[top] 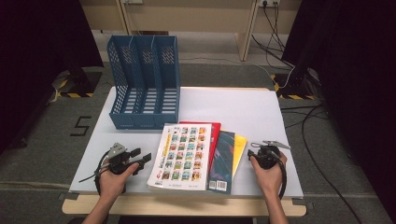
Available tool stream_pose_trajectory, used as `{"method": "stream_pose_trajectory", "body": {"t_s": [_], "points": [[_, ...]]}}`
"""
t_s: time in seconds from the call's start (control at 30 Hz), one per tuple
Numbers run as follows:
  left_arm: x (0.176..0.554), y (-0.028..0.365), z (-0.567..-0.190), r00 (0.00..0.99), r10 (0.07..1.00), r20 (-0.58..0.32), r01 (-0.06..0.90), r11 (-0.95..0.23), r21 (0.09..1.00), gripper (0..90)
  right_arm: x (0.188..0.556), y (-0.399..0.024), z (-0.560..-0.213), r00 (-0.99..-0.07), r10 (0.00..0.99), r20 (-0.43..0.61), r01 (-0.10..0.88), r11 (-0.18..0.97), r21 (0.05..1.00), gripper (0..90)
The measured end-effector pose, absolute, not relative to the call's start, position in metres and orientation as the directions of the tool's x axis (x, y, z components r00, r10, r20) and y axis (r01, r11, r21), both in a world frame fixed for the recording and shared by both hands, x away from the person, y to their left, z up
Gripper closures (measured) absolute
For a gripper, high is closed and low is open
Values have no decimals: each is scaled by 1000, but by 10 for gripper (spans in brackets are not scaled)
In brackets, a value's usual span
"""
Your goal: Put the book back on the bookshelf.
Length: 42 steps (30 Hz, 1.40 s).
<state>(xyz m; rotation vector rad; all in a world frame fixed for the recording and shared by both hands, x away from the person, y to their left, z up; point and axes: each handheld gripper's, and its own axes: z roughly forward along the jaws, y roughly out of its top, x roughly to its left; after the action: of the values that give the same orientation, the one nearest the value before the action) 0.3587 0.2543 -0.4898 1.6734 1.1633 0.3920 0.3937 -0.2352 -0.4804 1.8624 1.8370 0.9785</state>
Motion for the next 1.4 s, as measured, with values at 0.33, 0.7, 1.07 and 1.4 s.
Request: {"method": "stream_pose_trajectory", "body": {"t_s": [0.33,0.7,1.07,1.4], "points": [[361,229,-464,533,808,-251,484,-48,874,413,422,-201,-423,-224,920,322,718,-67,693,550],[357,202,-466,583,782,-221,505,-136,852,452,487,-125,-403,-345,847,404,808,49,587,525],[356,195,-477,593,777,-212,532,-180,828,465,519,-103,-419,-321,870,376,861,103,498,485],[358,196,-480,598,766,-236,545,-172,821,474,522,-93,-421,-370,870,326,853,179,490,510]]}}
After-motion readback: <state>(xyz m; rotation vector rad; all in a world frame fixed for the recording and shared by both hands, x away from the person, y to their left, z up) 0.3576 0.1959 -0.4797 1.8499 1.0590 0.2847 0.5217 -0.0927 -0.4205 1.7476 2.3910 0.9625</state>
